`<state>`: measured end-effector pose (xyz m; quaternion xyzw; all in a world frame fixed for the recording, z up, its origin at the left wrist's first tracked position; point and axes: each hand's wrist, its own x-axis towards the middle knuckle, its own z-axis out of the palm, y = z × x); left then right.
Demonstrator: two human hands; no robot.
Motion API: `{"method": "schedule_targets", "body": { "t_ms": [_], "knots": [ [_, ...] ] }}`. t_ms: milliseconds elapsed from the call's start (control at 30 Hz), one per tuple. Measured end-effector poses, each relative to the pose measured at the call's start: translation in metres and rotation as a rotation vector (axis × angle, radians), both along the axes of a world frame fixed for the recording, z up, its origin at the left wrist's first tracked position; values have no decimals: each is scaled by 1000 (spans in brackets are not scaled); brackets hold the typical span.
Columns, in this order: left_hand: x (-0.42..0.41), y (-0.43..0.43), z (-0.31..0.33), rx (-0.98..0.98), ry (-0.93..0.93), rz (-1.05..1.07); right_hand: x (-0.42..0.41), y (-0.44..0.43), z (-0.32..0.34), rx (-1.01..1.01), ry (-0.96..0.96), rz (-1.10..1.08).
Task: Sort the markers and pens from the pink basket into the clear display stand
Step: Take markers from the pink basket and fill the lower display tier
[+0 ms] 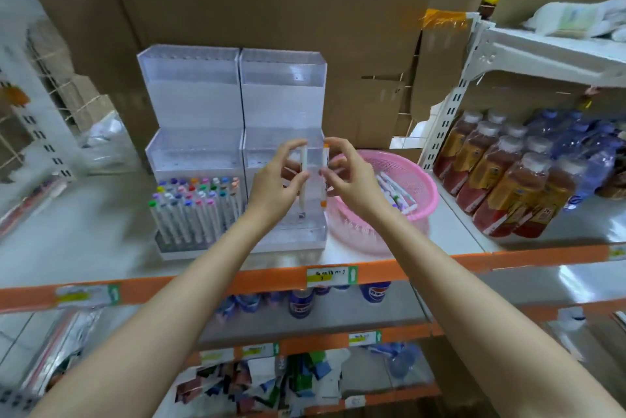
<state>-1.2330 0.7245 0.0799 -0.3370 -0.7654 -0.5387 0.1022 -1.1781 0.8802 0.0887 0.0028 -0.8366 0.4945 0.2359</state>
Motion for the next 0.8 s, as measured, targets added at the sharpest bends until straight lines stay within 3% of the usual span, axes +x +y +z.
{"method": "schedule_targets", "body": {
  "t_ms": [467, 800],
  "knots": [
    [-14, -107, 17, 10, 58, 161, -29, -117, -6, 55, 56, 28],
    [-24, -130, 10, -48, 11, 56, -37, -148, -12, 108, 53, -10]
  ]
}}
